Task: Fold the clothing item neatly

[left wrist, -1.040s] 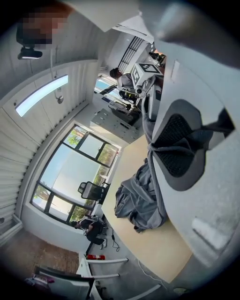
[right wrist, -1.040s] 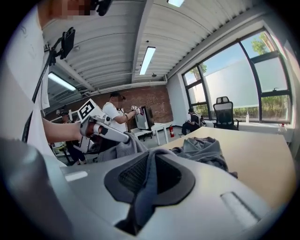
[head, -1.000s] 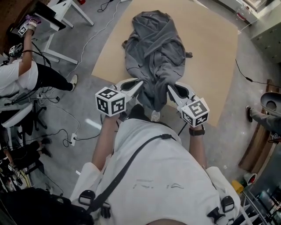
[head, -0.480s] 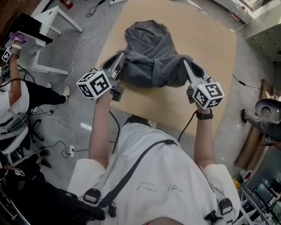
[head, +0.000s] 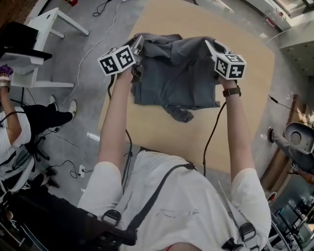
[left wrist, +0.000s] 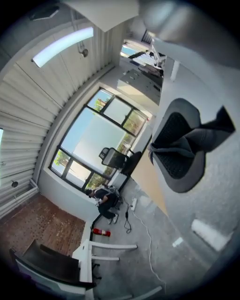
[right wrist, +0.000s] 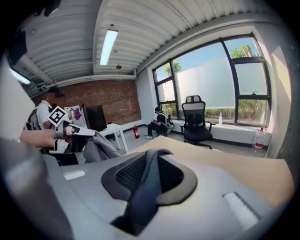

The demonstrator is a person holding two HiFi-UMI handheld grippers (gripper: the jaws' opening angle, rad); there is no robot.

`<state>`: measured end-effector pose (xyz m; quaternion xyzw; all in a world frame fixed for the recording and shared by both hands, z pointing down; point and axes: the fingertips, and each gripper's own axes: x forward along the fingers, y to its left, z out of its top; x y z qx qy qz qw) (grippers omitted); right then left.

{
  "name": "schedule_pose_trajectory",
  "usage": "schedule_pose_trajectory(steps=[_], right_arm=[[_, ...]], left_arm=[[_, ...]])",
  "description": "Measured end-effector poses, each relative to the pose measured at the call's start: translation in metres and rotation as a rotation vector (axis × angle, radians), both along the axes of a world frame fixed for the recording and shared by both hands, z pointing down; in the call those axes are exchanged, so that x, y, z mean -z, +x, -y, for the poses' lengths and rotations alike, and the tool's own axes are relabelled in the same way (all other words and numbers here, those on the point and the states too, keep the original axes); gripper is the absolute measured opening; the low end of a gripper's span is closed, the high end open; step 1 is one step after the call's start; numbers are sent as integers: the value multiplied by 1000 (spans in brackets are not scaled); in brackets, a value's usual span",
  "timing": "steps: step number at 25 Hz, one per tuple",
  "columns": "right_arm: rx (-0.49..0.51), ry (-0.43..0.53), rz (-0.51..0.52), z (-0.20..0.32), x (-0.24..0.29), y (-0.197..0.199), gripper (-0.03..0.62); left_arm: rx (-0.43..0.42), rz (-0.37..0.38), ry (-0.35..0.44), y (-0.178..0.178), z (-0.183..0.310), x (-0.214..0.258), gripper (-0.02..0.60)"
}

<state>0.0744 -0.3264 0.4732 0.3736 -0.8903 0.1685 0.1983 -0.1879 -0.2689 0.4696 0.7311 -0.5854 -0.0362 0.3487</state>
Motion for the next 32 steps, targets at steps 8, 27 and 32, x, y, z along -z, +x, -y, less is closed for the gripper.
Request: schedule_pose_trajectory(steps=[8,27,32], right_arm=[[-109,-158,-123,26,-104,20,319],[-251,-242,-183,-193,-157,109,215],[-390,-342,-198,-222,-199,152,227]], left_arm=[[64,148,-259,-48,-14,-117,187],[-258,393,-385,72,-205,-153,184],[-193,422,-454,52,-231,-176,184]])
